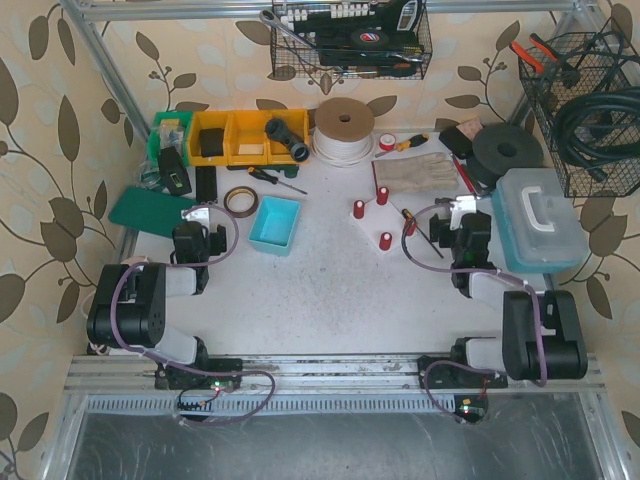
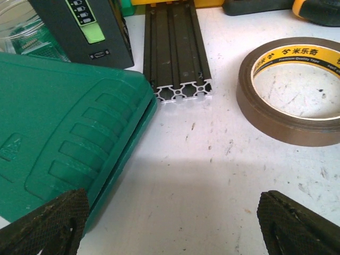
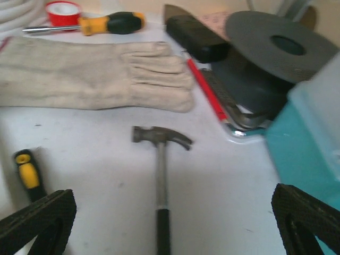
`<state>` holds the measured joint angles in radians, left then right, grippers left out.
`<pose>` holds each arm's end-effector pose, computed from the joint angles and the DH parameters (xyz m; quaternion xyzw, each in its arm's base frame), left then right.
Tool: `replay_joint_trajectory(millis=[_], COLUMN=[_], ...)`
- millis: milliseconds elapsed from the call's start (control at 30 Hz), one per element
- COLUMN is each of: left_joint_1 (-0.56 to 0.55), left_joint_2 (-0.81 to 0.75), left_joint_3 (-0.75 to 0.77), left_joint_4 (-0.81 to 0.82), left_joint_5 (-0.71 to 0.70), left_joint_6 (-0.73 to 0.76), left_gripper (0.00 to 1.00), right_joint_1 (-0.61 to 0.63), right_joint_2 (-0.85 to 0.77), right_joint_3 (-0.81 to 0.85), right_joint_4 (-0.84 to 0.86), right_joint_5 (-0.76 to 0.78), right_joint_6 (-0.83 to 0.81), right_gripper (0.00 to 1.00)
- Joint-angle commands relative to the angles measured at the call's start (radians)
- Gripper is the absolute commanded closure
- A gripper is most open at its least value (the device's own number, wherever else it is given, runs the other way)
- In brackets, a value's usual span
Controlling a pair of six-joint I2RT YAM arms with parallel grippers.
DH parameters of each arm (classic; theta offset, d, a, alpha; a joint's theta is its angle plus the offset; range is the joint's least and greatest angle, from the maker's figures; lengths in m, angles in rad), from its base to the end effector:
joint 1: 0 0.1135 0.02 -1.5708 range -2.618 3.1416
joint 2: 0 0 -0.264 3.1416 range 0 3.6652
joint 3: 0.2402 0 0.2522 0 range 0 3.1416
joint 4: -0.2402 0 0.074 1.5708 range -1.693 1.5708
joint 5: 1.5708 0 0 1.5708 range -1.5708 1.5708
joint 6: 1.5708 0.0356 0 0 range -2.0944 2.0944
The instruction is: Install the large spring
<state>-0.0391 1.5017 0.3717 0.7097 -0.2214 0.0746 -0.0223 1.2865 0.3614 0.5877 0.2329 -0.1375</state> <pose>0.2599 -0.0023 0.1366 -0.0126 0.8360 0.1023 0.5390 0.2435 -0.0137 0.1714 0.0204 0.8128 -0.1403 0.5650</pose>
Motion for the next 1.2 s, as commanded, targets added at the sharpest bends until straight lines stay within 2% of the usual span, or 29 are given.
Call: replay_joint_trajectory(millis=[0,33,100,200,267,300,367,1167], left_joint_1=[0.002,0.002,0.002,0.002,0.002,0.002,0.002,0.016], left_joint_2=[-0.002,-0.005,-0.007,-0.006,-0.009,-0.008,-0.008,-0.004], left_joint_3=[0.005,-0.001,0.000,-0.002,0.000,0.001,0.002,0.012], left_joint_4=[0.053,0.065,0.061,0.061,0.057,0.058,0.057,0.039], left_joint_5=[0.041,0.041,0.043,0.045,0.045,0.046,0.048,0.076], left_joint_6=[0.009,0.012,0.010,0.012,0.012,0.012,0.012,0.008], left_gripper=[0.11,0.10,0.10,0.10,0.10,0.10,0.10,0.10], right_joint_1=[-0.008,-0.010,-0.011,-0.009,-0.009,-0.010,-0.007,0.030], right_joint_2=[0.068,0.084,0.132,0.234,0.206,0.227,0.209,0.214], right_joint_3=[0.055,0.038,0.037,-0.018,-0.008,-0.014,-0.007,0.006], right_joint_4=[0.015,0.076,0.117,0.342,0.266,0.316,0.260,0.250], right_joint_5=[-0.222,-0.255,-0.219,-0.184,-0.159,-0.154,-0.146,-0.098], right_joint_6=[-0.002,0.001,0.024,0.040,0.052,0.053,0.054,0.027], right_gripper=[0.01,0.01,0.01,0.00,0.00,0.00,0.00,0.00])
